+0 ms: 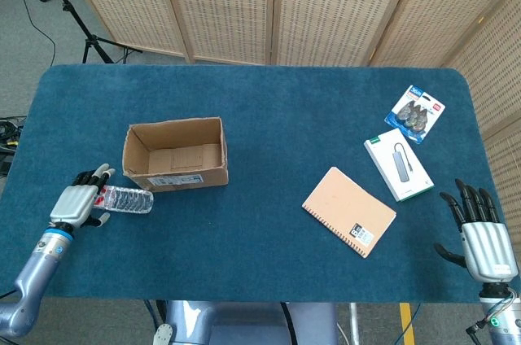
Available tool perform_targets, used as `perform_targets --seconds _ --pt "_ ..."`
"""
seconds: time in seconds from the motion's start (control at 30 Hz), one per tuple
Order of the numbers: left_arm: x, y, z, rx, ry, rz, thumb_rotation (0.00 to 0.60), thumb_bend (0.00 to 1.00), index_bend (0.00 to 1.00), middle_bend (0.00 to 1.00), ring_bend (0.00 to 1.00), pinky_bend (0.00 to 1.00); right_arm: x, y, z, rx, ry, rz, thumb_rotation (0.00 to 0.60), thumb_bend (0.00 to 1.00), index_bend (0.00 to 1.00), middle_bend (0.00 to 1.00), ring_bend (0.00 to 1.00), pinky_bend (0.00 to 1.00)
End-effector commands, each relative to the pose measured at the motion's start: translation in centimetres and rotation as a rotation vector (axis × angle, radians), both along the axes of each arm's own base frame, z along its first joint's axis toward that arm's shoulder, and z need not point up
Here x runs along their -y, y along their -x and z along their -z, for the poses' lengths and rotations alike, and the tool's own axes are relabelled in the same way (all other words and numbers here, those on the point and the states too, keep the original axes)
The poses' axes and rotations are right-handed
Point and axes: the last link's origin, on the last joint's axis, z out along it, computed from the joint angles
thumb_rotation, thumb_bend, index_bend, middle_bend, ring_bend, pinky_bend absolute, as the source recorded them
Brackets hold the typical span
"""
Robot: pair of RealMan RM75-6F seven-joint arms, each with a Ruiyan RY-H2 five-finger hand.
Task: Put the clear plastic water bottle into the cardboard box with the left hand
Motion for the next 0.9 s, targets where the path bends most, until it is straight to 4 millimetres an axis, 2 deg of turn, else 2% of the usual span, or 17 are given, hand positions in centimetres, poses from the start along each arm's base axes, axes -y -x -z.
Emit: perform_targets --seconds 0.03,0.2,0.43,0.63,0.7,0.9 --pt "-0.1 -0.2 0.5 -0.005 0.019 0.003 0.6 0.3 0.07 0.0 0.0 0.01 0.0 0.0 -0.1 0.003 0.003 -0.002 0.6 0.11 0.16 0.0 0.0 0.0" --pt "-0.2 -0.5 1.1 -0.01 0.039 0.003 0.6 0.32 0.1 0.02 0.0 0.01 0.0 0.0 -0.1 0.006 0.008 -0.012 0.6 0.1 0.16 0.0 0.0 0.0" --pt "-0.1 -0.6 1.5 -0.019 0.042 0.011 0.6 0.43 0.2 0.11 0.0 0.08 0.0 -0.1 -0.1 0.01 0.015 -0.021 0.6 0.11 0.16 0.0 0.0 0.0" --pt "0.0 -0.4 2.0 -0.023 0.046 0.003 0.6 0.46 0.28 0.17 0.0 0.12 0.0 -0.1 -0.2 0.015 0.024 -0.031 0.6 0.1 0.16 0.0 0.0 0.0" --pt "0.0 -0.3 2.1 -0.023 0.047 -0.001 0.6 0.48 0.31 0.2 0.02 0.15 0.0 -0.1 -0.2 0.018 0.026 -0.034 0.6 0.1 0.16 0.0 0.0 0.0" --pt "0.1 -0.2 2.6 -0.027 0.033 0.008 0.6 0.62 0.46 0.31 0.13 0.24 0.0 -0.2 -0.2 0.019 0.03 -0.041 0.6 0.11 0.16 0.0 0.0 0.0"
